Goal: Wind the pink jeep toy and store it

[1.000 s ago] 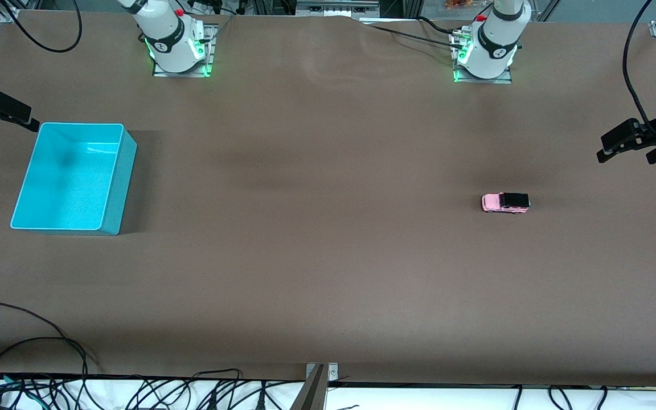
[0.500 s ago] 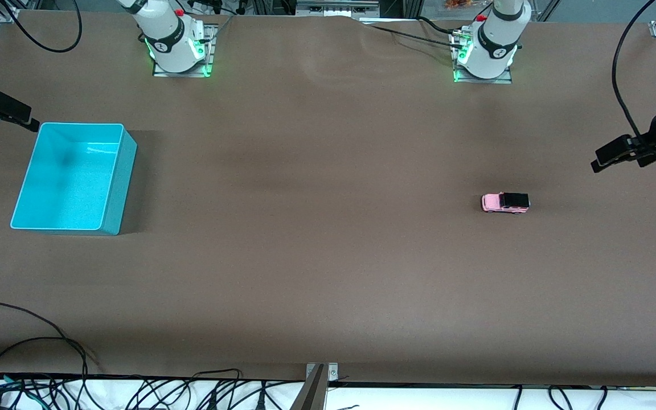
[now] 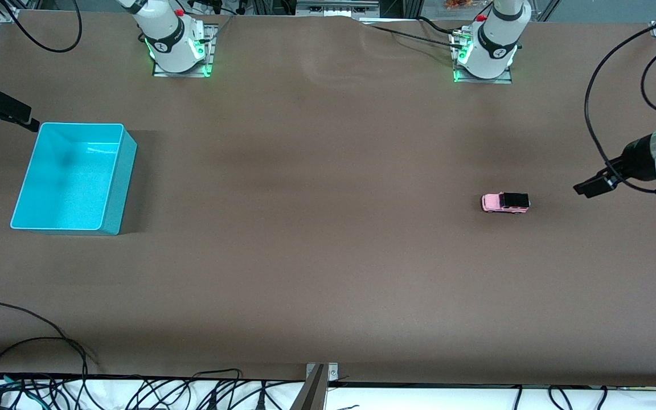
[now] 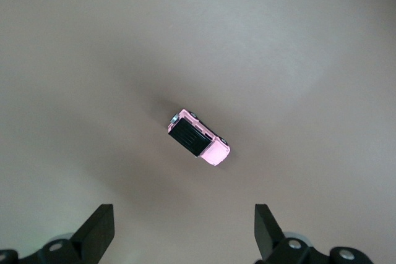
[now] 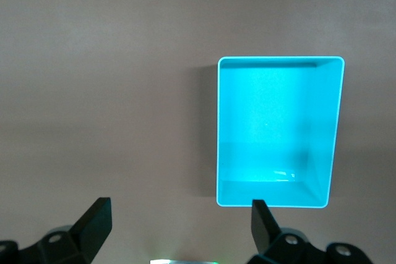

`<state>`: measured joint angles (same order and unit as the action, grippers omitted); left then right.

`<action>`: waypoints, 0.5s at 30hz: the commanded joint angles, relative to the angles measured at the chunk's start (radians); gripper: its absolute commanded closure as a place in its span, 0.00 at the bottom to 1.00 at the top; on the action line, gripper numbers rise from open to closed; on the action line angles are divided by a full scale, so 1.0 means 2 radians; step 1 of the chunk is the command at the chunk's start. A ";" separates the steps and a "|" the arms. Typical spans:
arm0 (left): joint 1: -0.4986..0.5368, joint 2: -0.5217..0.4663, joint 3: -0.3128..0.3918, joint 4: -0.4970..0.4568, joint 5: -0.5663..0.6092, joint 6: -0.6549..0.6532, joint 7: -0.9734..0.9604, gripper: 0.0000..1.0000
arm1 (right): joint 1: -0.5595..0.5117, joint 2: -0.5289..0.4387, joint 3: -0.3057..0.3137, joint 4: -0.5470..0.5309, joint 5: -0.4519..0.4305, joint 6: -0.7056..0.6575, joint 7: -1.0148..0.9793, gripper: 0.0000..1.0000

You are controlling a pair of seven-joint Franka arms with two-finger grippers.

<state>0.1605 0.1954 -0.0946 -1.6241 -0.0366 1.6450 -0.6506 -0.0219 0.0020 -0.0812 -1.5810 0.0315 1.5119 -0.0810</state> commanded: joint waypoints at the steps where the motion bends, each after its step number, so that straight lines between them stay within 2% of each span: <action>1: 0.000 0.026 -0.001 0.008 -0.002 -0.007 -0.103 0.00 | 0.002 0.001 -0.002 0.008 -0.003 -0.005 -0.003 0.00; 9: -0.004 0.055 -0.002 0.001 0.024 -0.003 -0.217 0.00 | 0.002 0.001 -0.002 0.008 -0.003 -0.005 -0.004 0.00; 15: -0.007 0.066 -0.003 -0.026 0.035 0.036 -0.307 0.00 | 0.003 0.001 -0.002 0.008 -0.003 -0.005 -0.004 0.00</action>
<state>0.1536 0.3165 -0.0951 -1.6326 0.0008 1.6574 -1.1293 -0.0219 0.0020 -0.0812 -1.5811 0.0315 1.5118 -0.0810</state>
